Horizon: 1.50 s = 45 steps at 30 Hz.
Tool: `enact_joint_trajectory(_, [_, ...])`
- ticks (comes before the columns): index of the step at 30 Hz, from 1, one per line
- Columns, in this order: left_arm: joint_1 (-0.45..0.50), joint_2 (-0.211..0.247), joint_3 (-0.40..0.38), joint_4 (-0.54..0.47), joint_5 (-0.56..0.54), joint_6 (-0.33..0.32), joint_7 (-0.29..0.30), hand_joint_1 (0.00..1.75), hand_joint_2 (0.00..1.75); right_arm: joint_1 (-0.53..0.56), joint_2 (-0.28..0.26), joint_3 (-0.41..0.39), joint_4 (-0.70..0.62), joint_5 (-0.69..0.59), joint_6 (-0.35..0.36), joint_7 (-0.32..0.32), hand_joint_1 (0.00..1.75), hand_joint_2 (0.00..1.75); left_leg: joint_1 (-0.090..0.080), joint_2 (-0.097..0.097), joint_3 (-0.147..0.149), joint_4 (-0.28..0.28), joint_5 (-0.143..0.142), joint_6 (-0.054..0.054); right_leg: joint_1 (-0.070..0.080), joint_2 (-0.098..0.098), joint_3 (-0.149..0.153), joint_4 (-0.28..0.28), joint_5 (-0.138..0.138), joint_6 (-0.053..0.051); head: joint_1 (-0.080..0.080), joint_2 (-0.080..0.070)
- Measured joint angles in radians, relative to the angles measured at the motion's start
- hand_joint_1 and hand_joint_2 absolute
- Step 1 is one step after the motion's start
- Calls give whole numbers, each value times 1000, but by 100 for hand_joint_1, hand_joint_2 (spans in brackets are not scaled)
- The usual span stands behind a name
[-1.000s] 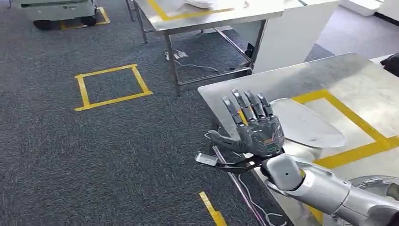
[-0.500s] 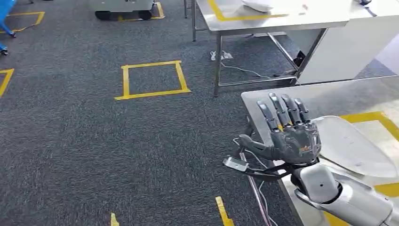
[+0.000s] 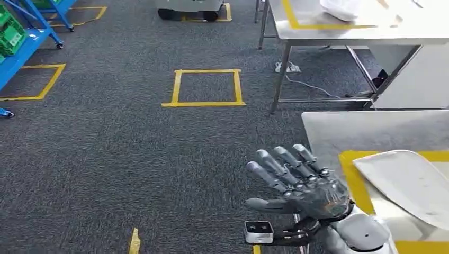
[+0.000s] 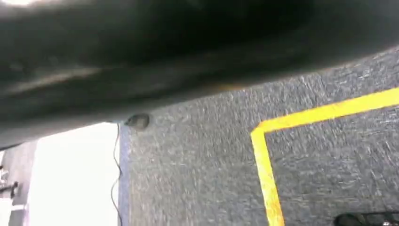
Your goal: Take the parts from the cabinet and place them on the table.
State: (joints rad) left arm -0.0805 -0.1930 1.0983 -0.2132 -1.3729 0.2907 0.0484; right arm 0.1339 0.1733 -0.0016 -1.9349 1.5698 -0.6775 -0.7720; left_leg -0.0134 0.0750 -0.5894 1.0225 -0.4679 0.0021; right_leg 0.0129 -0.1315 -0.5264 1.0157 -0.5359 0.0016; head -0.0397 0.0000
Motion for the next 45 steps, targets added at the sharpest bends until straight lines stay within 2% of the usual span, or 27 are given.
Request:
enact_joint_trajectory(3, [1,1,0,0,0,0,1,0,0,21,74,-62,-11,0,0,71,0,0,5,-31,7,-14,6,13,1,-24,9,-4,-8,13,-3,0])
enact_joint_trajectory(5, [-2,3,0,0,0,3,3,0,0,32,99,-89,-19,0,0,79,0,0,10,-49,7,-18,11,22,-10,97,-23,70,-59,22,6,0])
enact_joint_trajectory(6, [-5,3,0,0,0,3,3,0,0,39,108,-101,-19,0,0,82,0,0,11,-63,5,-18,12,26,-13,119,-59,146,-97,24,10,0])
enact_joint_trajectory(8, [-7,0,0,0,0,2,3,0,0,53,120,-122,-19,0,0,83,0,0,10,-91,3,-18,13,26,-14,129,-135,294,-151,27,11,0])
enact_joint_trajectory(10, [-3,0,0,0,0,2,3,0,0,57,131,-133,-19,1,0,83,0,0,11,-119,5,-17,13,26,-15,130,-142,282,-110,28,11,0])
enact_joint_trajectory(12, [-5,0,0,0,2,3,6,0,0,59,138,-139,-19,2,0,94,0,0,11,-150,10,-16,13,23,-22,145,-71,118,-7,28,10,0])
enact_joint_trajectory(13, [-6,-2,0,0,11,9,11,0,0,59,138,-139,-18,2,0,123,0,0,11,-162,10,-15,12,18,-28,183,-36,37,28,27,11,0])
enact_joint_trajectory(14, [-9,-2,0,0,21,16,15,0,0,56,137,-139,-14,3,0,147,0,0,6,-172,3,-9,12,11,-33,236,-26,12,14,27,10,0])
enact_joint_trajectory(18, [-9,-11,0,0,65,51,26,0,0,2,133,-116,47,5,0,193,0,0,17,-213,-14,-13,27,-16,-29,200,-21,3,25,7,10,0])
enact_joint_trajectory(21, [-16,-20,0,0,77,64,27,0,0,-30,130,-95,88,5,0,209,0,0,12,-107,-69,104,-48,-31,-31,150,-14,-2,25,-6,-3,0])
enact_joint_trajectory(23, [-19,-23,0,0,80,69,30,0,0,-45,124,-83,115,5,0,229,0,0,15,-88,-146,260,-111,-36,-28,114,-14,-2,22,-10,-2,0])
enact_joint_trajectory(24, [-17,-26,1,0,84,70,33,0,0,-55,118,-73,129,5,0,242,0,0,17,-86,-161,290,-111,-37,-27,99,-14,-2,21,-11,-3,0])
enact_joint_trajectory(25, [-16,-26,1,0,86,71,35,0,0,-64,112,-64,142,5,0,253,0,0,19,-85,-151,274,-89,-37,-27,87,-13,-2,20,-11,-2,0])
enact_joint_trajectory(27, [-15,-26,2,0,88,75,42,0,0,-82,101,-44,162,5,0,282,0,0,18,-72,-79,137,-8,-31,-26,63,-7,-2,16,-8,-2,0])
enact_joint_trajectory(28, [-16,-27,2,0,90,77,43,0,0,-93,93,-31,172,5,0,297,0,0,14,-36,-26,43,30,-23,-25,52,-2,-2,13,-6,-3,0])
enact_joint_trajectory(29, [-19,-28,2,0,93,77,43,0,0,-101,83,-19,181,5,0,309,0,0,1,9,-2,1,18,-20,-18,42,-1,-1,8,0,-2,0])
enact_joint_trajectory(33, [-19,-33,2,0,96,78,38,0,0,-133,31,34,212,5,0,420,0,0,0,-30,-11,-14,22,1,-13,1,8,-10,4,15,0,0])
enact_joint_trajectory(34, [-17,-34,3,0,96,78,35,0,0,-146,9,57,219,5,0,452,0,0,10,-41,-4,-23,29,10,-19,23,-1,-4,-7,24,1,0])
enact_joint_trajectory(35, [-17,-35,3,0,96,80,33,0,0,-154,-7,73,225,5,0,466,0,0,11,-50,-4,-24,30,14,-21,80,-10,26,-27,27,6,0])
enact_joint_trajectory(36, [-21,-35,3,0,96,80,31,0,0,-156,-22,84,230,5,0,474,0,0,11,-62,-6,-24,30,20,-22,111,-42,96,-63,29,9,0])
enact_joint_trajectory(38, [-24,-40,3,0,96,80,27,0,0,-155,-46,98,244,5,0,480,0,0,10,-90,-7,-23,31,21,-23,127,-128,261,-128,33,12,0])
enact_joint_trajectory(39, [-23,-40,3,0,96,80,27,0,0,-156,-55,105,251,5,0,482,0,0,9,-104,-7,-23,31,21,-23,128,-156,306,-133,34,12,0])
enact_joint_trajectory(40, [-21,-40,3,0,96,80,27,0,0,-156,-62,110,255,5,0,482,0,0,9,-117,-6,-23,31,21,-23,128,-163,303,-114,34,11,0])
enact_joint_trajectory(42, [-20,-40,3,0,96,80,27,0,0,-159,-72,119,262,5,0,487,0,0,10,-148,-1,-22,30,20,-26,135,-115,175,-19,32,12,0])
enact_joint_trajectory(43, [-20,-42,3,0,96,80,25,0,0,-163,-78,124,265,5,0,496,0,0,11,-161,2,-21,29,17,-29,156,-74,81,31,32,12,0])
enact_joint_trajectory(44, [-20,-43,3,0,96,80,24,0,0,-167,-85,130,268,5,0,506,0,0,11,-171,2,-20,27,13,-35,201,-50,25,40,32,12,0])
enact_joint_trajectory(45, [-24,-43,3,0,96,80,23,0,0,-168,-91,136,271,5,0,519,0,0,7,-185,-7,-10,27,6,-40,221,-32,0,31,30,10,0])
